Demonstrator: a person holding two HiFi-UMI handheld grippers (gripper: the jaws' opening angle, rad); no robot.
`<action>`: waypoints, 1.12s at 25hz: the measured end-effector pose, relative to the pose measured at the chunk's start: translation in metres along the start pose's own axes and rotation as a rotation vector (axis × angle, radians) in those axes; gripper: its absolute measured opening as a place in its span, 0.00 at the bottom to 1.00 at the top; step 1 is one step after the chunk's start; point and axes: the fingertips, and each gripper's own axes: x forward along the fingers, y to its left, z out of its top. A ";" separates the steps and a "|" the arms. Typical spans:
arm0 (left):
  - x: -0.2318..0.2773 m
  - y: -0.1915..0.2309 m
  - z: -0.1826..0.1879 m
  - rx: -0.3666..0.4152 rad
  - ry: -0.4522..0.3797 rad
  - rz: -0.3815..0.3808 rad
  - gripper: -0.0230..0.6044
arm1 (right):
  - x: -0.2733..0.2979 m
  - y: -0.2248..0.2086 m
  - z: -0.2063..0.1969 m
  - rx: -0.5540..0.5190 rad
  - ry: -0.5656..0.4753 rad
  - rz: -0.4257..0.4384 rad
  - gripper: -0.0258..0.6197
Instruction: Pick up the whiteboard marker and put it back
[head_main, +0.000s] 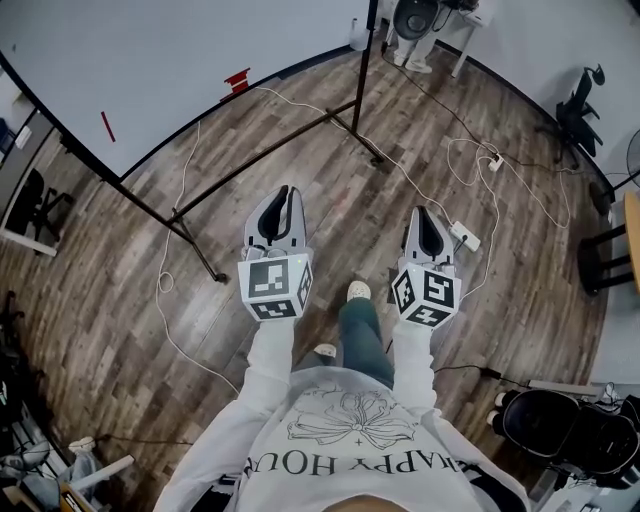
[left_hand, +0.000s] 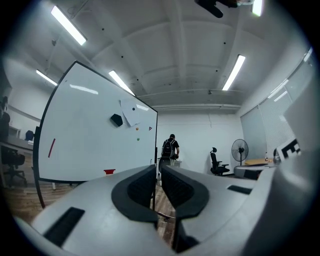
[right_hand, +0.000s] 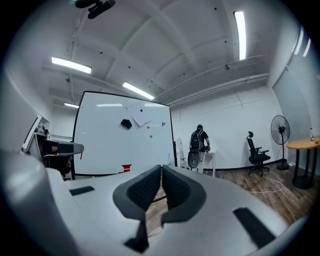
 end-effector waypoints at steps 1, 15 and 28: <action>0.010 0.000 -0.002 -0.004 0.002 0.003 0.06 | 0.008 -0.004 -0.001 0.000 0.003 0.003 0.05; 0.199 -0.022 0.011 -0.004 -0.016 0.060 0.06 | 0.191 -0.096 0.030 0.004 -0.036 0.078 0.05; 0.352 -0.048 0.007 -0.014 0.000 0.073 0.12 | 0.324 -0.171 0.036 0.014 -0.028 0.121 0.05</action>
